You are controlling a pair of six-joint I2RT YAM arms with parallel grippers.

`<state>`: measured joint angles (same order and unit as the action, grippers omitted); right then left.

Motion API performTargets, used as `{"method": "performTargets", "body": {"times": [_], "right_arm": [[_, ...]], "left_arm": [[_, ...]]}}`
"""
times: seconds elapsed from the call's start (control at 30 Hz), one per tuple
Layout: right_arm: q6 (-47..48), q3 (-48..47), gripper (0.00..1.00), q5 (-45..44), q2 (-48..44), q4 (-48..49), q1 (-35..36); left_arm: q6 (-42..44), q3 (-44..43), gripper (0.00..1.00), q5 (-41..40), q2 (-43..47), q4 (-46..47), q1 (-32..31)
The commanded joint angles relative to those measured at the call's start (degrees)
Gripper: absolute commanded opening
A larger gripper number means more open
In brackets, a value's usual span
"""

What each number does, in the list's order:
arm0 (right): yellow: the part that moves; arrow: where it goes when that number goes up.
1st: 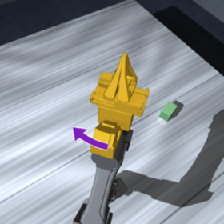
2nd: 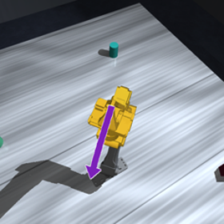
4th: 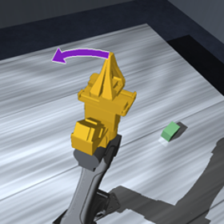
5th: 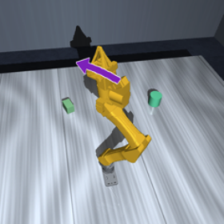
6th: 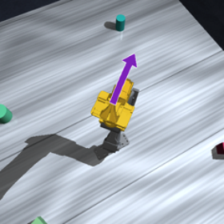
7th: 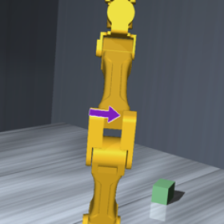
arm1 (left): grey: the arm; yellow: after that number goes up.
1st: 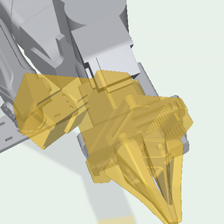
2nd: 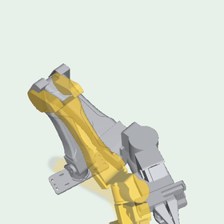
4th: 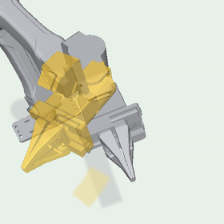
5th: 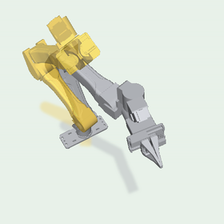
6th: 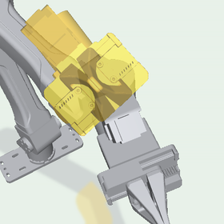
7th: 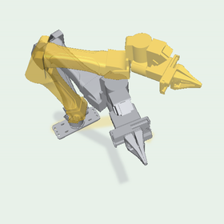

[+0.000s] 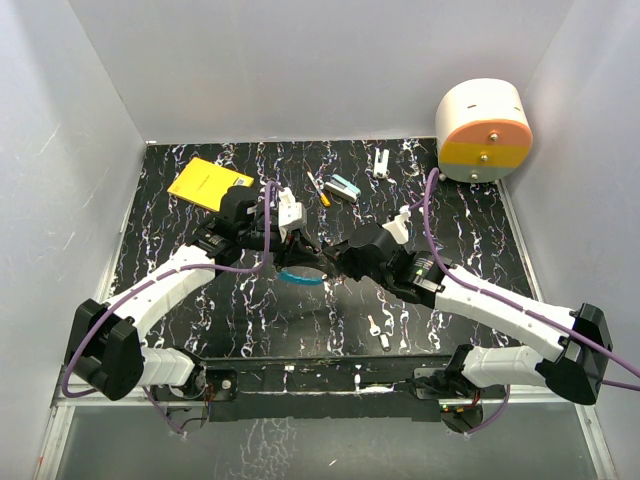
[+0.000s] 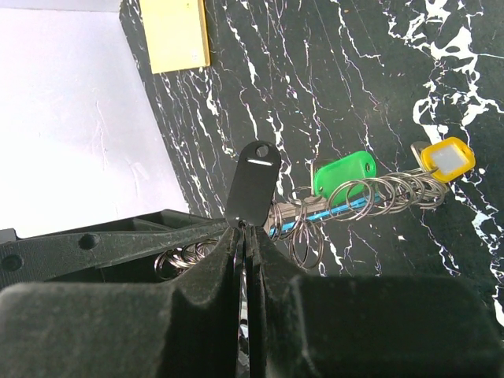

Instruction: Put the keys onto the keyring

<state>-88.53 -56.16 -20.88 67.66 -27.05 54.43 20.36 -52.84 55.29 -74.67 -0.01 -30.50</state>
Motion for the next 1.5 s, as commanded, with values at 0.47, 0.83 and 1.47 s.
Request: {"method": "performTargets", "body": {"times": [0.47,0.83,1.47], "right_arm": [[0.99,-4.86,0.08,-0.87,0.41,2.11,0.92],[1.08,-5.1,0.08,-0.87,0.81,2.46,0.95],[1.15,-5.8,0.08,-0.87,1.33,2.47,1.08]], "left_arm": [[1.96,-1.29,0.0,0.74,1.9,1.74,-0.19],[3.18,-1.44,0.0,0.62,2.06,0.22,-0.21],[6.67,-2.18,0.0,-0.88,1.98,-3.26,-0.67]]}}
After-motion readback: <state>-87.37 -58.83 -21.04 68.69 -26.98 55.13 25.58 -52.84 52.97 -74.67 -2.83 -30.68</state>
